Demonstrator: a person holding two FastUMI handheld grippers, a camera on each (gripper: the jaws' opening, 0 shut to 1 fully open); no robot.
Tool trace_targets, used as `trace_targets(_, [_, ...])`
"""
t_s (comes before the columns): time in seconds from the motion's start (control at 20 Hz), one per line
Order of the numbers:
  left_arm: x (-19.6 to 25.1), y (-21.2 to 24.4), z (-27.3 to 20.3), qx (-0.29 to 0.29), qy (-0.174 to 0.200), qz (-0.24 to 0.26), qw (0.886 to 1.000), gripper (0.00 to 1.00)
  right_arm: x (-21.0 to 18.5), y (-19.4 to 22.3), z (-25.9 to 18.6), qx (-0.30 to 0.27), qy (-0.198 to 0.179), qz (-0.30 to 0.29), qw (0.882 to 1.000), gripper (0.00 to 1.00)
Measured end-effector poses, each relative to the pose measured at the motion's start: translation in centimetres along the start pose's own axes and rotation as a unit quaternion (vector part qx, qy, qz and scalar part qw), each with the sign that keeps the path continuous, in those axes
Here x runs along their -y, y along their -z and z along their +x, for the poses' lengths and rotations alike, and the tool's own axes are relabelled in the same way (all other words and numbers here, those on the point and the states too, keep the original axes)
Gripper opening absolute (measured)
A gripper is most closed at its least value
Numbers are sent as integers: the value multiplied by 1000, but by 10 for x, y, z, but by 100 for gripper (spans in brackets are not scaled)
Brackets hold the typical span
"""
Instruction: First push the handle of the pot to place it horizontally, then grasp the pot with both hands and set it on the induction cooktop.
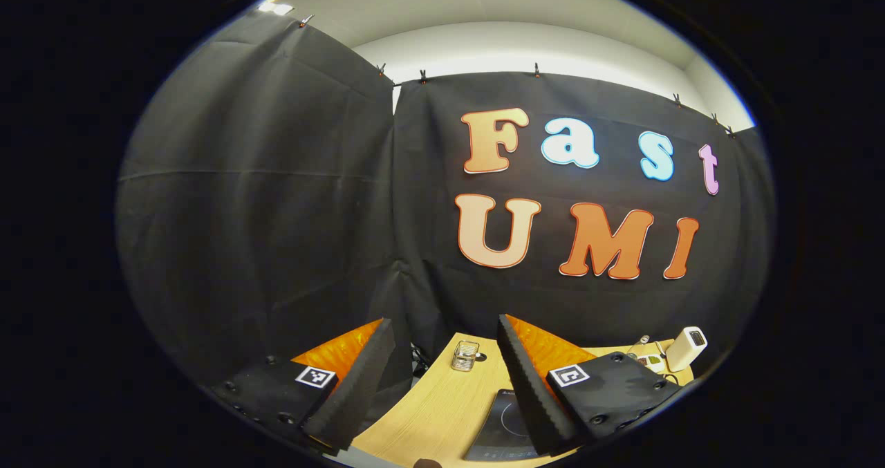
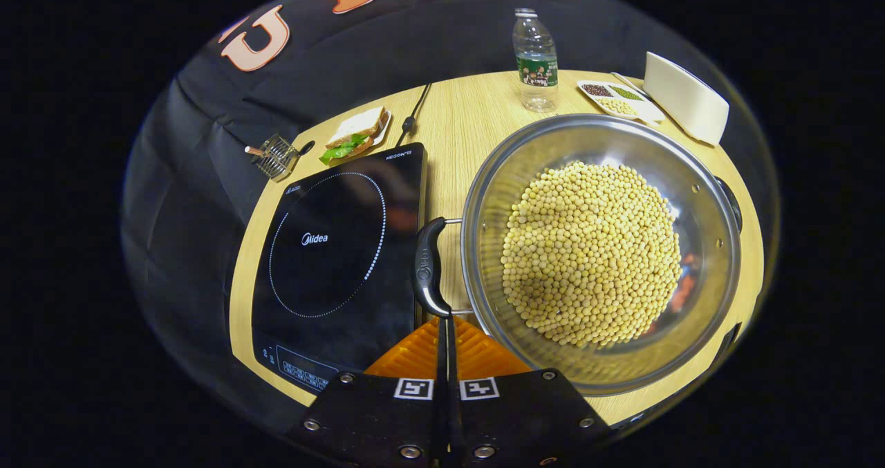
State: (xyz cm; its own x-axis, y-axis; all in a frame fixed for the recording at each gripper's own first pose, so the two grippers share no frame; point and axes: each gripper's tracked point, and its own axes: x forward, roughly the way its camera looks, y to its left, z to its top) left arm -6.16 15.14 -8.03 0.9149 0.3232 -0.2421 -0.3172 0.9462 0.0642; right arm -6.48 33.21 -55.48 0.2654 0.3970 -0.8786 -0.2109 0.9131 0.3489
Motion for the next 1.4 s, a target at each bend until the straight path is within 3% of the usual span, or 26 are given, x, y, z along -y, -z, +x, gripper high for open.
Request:
trace_targets(0.3, [17,12,0,-11,23,-3,1000,97,-2,5,-21,11,-20,-11,1000,0])
trace_targets(0.5, [54,44,12,-39,76,-27,996,97,0,16,-50,24,-36,-13,999,0])
trace_targets(0.65, [89,84,19,-71,122,-32,990,97,11,18,-74,48,-38,-5,998,0])
trace_targets(0.95, [181,178,32,-149,181,-33,972,98,75,-2,-109,84,-5,5,996,0])
trace_targets(1.1, [228,229,30,-191,202,-36,960,98,110,-25,-111,107,17,-3,994,5])
trace_targets(1.25, [272,263,34,-207,220,-36,953,99,143,-38,-112,112,22,5,993,17])
trace_targets(1.4, [314,287,37,-170,244,-7,955,98,175,-52,-106,122,35,1,992,32])
